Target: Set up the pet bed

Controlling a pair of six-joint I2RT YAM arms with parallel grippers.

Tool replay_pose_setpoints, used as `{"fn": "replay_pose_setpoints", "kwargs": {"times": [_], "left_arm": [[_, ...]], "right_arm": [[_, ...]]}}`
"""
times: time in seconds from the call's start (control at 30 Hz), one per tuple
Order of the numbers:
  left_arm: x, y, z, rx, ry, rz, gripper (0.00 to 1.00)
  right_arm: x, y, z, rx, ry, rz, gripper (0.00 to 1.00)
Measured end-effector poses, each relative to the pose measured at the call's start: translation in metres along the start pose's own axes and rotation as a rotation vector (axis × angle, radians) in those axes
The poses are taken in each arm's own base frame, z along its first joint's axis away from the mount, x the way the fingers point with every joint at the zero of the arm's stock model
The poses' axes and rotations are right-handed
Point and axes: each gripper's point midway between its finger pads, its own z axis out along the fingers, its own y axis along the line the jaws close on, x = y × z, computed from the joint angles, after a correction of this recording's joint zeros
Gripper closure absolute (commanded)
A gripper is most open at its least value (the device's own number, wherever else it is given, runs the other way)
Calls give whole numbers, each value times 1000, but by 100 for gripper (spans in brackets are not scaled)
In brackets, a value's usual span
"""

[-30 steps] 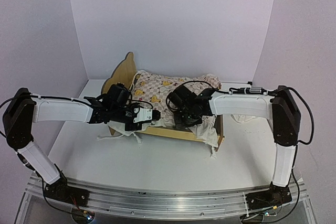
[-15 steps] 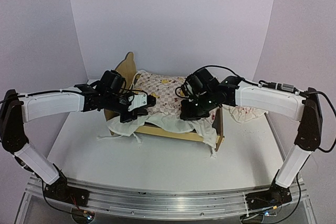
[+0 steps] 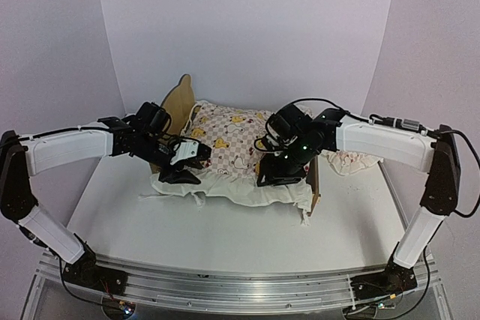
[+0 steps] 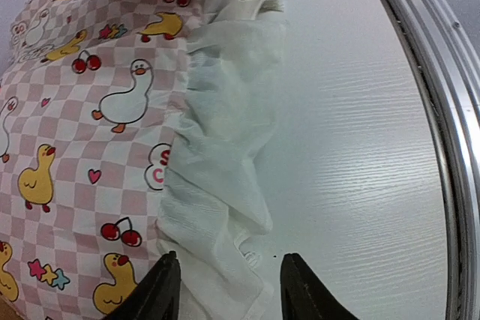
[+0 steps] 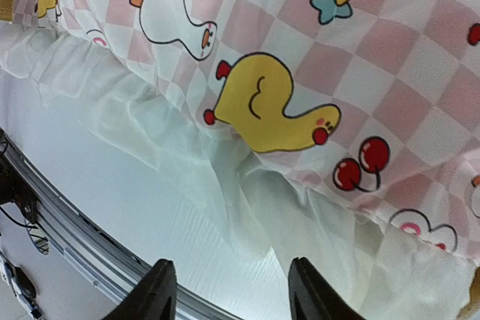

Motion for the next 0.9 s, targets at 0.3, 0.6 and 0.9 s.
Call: {"fn": "replay_pose_setpoints", "kwargs": {"times": [0.3,0.6,0.9], "left_arm": [[-51,39,-50,-185,-65,-114,28],[-56,139,-143,-717,-33,-348,17],[-15,151,-168,-841,53,-481,17]], "right_arm": [[-41,-89,-102,203,-259,149,45],[-75,-196,-85,364,-212,341,50],[-81,-218,-12,314,-59,410,88]]}}
